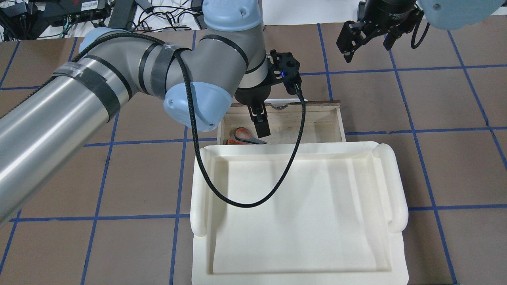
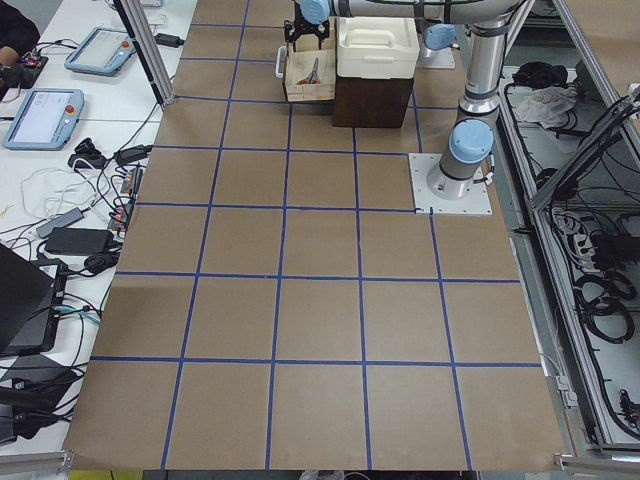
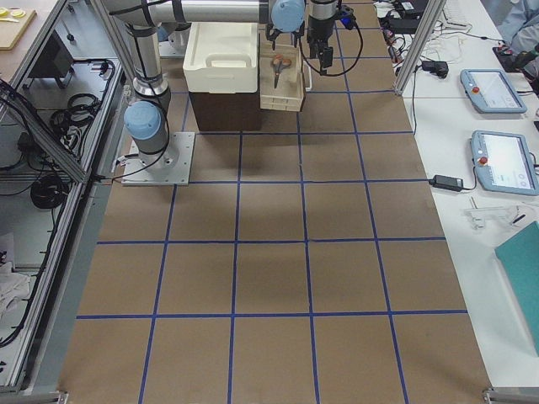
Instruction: Place scissors in drawer with both arms
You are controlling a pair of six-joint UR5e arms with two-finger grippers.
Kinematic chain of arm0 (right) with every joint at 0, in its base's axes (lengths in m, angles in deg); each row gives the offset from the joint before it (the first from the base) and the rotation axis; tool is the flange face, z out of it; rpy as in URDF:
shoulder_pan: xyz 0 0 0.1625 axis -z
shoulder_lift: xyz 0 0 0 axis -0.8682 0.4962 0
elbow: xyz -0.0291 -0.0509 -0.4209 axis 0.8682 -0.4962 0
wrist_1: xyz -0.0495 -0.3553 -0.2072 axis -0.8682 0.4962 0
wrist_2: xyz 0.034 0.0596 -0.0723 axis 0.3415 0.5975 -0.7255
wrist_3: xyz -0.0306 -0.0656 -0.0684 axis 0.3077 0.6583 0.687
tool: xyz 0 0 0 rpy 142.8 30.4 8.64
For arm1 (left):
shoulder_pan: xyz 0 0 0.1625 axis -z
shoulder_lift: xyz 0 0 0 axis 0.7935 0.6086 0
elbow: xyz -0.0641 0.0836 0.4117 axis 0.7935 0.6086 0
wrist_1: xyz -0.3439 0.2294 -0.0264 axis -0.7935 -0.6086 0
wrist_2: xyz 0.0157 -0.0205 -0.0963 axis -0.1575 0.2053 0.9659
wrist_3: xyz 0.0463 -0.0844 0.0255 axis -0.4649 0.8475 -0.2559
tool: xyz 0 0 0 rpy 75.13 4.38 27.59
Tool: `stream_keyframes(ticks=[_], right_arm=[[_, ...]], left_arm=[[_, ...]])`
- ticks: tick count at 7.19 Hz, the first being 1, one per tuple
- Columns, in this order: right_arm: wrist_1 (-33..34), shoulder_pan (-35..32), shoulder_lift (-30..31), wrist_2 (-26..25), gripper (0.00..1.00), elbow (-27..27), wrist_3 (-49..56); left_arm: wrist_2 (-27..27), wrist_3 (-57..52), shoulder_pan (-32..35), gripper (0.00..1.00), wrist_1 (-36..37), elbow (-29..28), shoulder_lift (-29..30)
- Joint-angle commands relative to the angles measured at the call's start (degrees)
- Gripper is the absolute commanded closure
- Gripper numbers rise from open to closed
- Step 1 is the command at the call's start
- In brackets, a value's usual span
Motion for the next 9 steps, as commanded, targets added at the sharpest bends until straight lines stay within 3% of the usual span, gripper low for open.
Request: stream_keyframes(ticks=[1,4,5,9], right_arm=[[0.08,-0.38,0.58,0.62,0.00,0.10,-4.85],[-0.62,-0.38,1.55,2.72,0.00,0.10,-7.83],[-0.71,-0.38,1.55,4.81,0.00,0.18,-9.85],[-2.10,-0.38,1.90,3.87,0.00,0.27,-10.05]], left_arm=[[0.05,20.92,-2.43,0.00,0.09,-0.87,-2.46],[-0.39,36.53,-9.97,0.00,-0.52,-0.87,-6.15],[-1.00,37.62,-13.48,0.00,-2.44,-0.87,-7.55],[-1.96,41.41,-25.89,0.00,-8.77,0.27,-11.78]])
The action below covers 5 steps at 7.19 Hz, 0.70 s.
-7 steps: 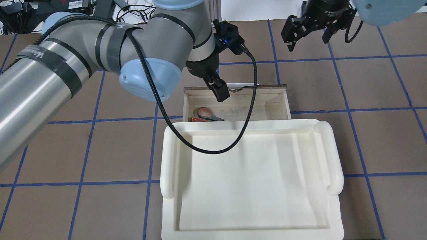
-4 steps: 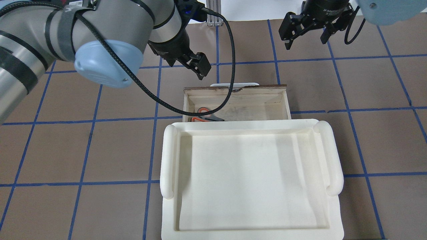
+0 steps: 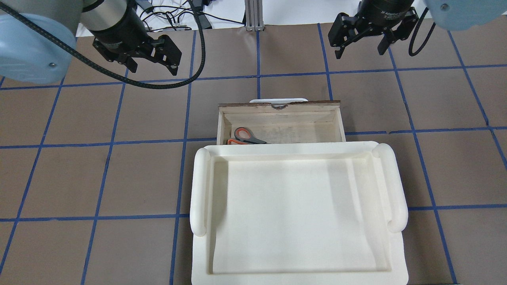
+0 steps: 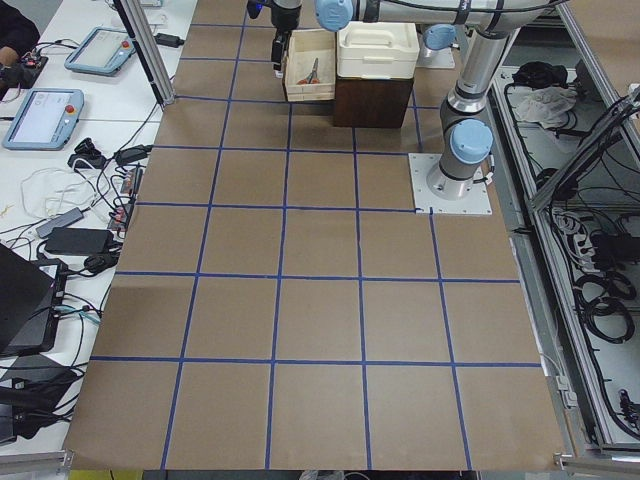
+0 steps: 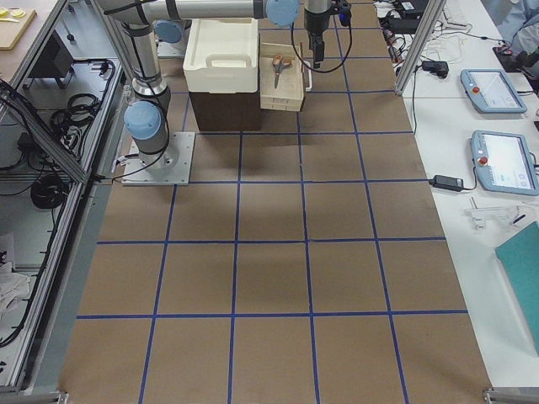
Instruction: Place scissors in drawer with both arms
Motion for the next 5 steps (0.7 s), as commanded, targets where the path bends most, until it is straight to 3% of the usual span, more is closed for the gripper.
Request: stream_keyframes(ticks=[1,5], right_arm=[[-2.27,-0.07,0.33,-0.15,0.00,0.18,-0.13],[-2.19,-0.07,1.74,-1.74,0.00,0.18,-0.04]], left_arm=[[-2.43,0.60,-5.06,0.00,-1.95,0.70,-0.88],[-2.45,0.51,-6.48,0.00,-1.77,4.83,-2.01]])
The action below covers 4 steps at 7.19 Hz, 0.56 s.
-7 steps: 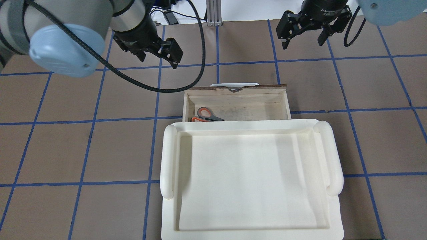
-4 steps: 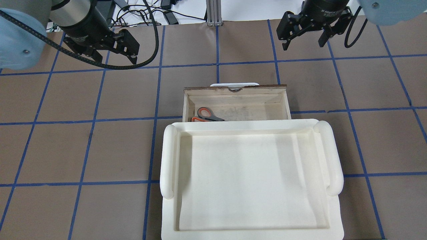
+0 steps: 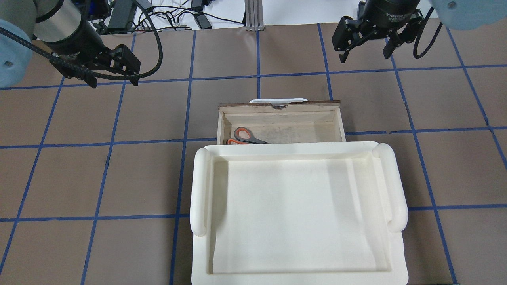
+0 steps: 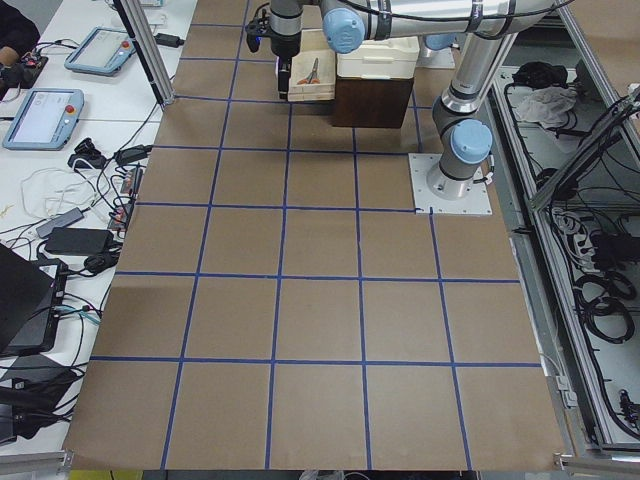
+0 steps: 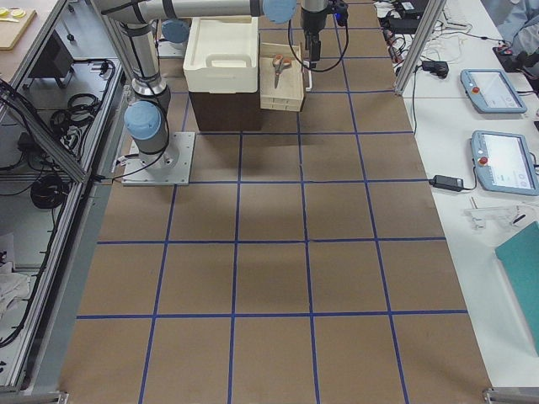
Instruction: Place scissors in drawer with both arms
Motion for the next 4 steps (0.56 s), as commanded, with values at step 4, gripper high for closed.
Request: stream_keyframes(ticks=[4], right_arm=[[-0.17,0.14,0.43,0.54,0.00,0.20,0.80]], left_arm=[[-0.22,-0.15,-0.19,0.00,-0.46,1.48,-1.06]])
